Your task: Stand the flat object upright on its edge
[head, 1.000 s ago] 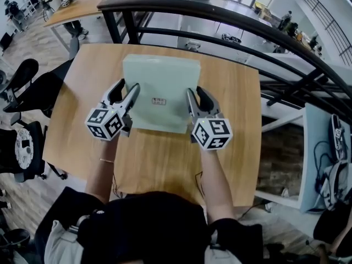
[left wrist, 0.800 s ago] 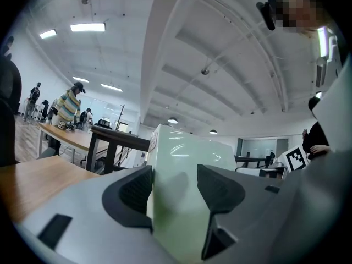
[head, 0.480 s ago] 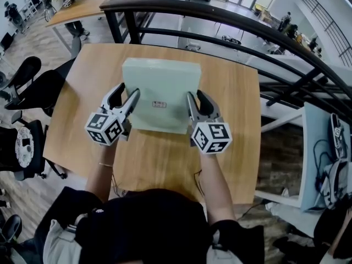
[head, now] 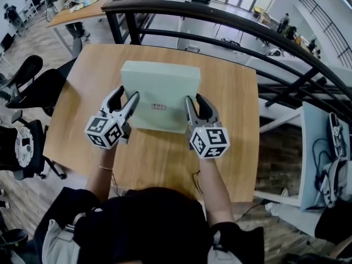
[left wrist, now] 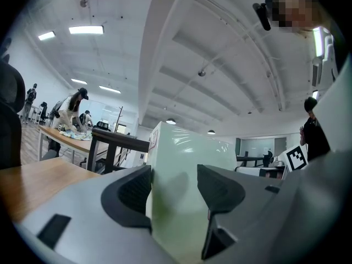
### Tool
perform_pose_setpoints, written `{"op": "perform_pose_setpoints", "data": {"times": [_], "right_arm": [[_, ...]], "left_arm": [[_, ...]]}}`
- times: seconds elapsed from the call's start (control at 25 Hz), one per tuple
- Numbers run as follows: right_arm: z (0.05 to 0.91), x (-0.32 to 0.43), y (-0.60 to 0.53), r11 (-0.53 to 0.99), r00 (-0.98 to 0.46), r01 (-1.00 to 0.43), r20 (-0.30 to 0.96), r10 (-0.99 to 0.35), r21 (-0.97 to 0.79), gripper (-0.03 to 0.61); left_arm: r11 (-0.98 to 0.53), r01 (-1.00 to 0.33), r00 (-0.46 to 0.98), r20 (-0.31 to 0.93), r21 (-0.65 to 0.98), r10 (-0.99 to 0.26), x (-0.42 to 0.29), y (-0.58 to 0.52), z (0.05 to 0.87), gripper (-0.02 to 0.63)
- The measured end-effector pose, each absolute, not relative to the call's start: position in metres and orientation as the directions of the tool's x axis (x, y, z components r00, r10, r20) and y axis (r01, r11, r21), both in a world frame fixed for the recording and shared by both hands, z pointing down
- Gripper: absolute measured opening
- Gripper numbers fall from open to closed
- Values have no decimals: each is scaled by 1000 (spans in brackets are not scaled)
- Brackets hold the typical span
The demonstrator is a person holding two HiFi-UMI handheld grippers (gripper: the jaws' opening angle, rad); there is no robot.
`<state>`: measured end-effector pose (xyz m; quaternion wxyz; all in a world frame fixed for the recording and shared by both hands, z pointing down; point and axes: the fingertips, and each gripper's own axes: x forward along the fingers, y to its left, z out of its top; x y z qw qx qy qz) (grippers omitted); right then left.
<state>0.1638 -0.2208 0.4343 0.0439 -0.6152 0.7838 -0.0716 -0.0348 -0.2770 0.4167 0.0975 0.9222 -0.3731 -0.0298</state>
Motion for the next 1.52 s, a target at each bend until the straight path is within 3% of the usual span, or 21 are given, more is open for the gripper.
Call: {"op": "perform_pose_setpoints", "data": {"times": [0.72, 1.52], "right_arm": [[437, 151, -188, 251, -253, -956, -9, -968, -153, 130], [448, 140, -160, 272, -279, -946, 12, -960, -177, 130]], "left_arm": [[-741, -668, 744, 45, 69, -667, -46, -244, 425, 261], [-744, -660, 751, 49, 106, -659, -61, -218, 431, 235]]}}
